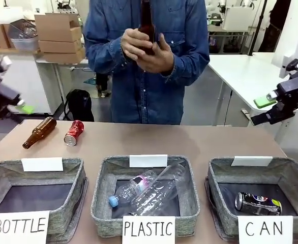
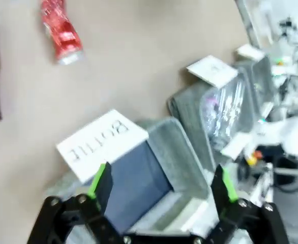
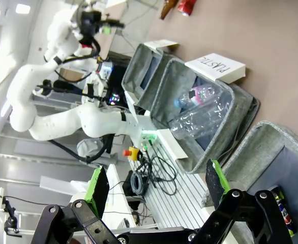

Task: Sort the can waste into the basket.
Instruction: Pick up the can waste from the table and place it in the right Fabric basket.

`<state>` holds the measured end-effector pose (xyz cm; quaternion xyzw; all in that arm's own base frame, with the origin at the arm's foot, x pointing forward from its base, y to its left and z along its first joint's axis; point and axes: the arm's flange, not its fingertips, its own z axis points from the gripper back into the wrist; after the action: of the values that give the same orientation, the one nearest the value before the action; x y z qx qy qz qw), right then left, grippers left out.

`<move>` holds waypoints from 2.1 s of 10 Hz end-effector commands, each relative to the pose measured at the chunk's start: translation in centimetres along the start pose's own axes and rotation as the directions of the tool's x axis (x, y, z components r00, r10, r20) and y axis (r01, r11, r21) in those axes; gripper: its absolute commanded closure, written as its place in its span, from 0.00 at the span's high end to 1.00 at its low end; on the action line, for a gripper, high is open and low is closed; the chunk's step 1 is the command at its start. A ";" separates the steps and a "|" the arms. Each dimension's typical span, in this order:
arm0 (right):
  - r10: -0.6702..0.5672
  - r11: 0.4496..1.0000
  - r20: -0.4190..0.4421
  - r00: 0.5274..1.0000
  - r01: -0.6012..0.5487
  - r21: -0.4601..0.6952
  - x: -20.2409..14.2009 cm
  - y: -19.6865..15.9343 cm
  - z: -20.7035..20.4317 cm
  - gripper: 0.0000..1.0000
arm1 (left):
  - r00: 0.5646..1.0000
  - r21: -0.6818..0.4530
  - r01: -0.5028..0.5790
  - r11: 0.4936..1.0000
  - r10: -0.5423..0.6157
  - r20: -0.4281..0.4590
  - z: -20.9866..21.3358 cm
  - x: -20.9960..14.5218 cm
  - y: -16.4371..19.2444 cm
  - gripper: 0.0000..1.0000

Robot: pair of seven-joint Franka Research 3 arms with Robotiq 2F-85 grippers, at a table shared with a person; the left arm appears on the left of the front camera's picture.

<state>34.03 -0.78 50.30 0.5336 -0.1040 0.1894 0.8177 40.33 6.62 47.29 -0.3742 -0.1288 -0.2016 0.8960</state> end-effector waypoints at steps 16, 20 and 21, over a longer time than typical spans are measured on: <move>0.018 1.000 -0.009 1.000 -0.018 -0.001 0.0 0.0 0.1 1.00 | 0.940 -0.649 0.332 0.685 -0.188 0.283 12.3 -10.4 3.0 1.00; 0.018 1.000 -0.009 1.000 -0.018 -0.001 0.0 0.0 0.1 1.00 | 0.923 -0.610 0.360 0.706 -0.174 0.343 13.1 -13.4 2.5 1.00; 0.018 1.000 -0.009 1.000 -0.018 -0.001 0.0 0.0 0.1 1.00 | 0.929 -0.615 0.348 0.707 -0.171 0.330 12.6 -12.5 2.4 1.00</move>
<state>34.02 -0.82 50.29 0.5336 -0.1040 0.1890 0.8178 28.24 21.50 49.73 -0.6655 -0.2254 -0.3146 0.6382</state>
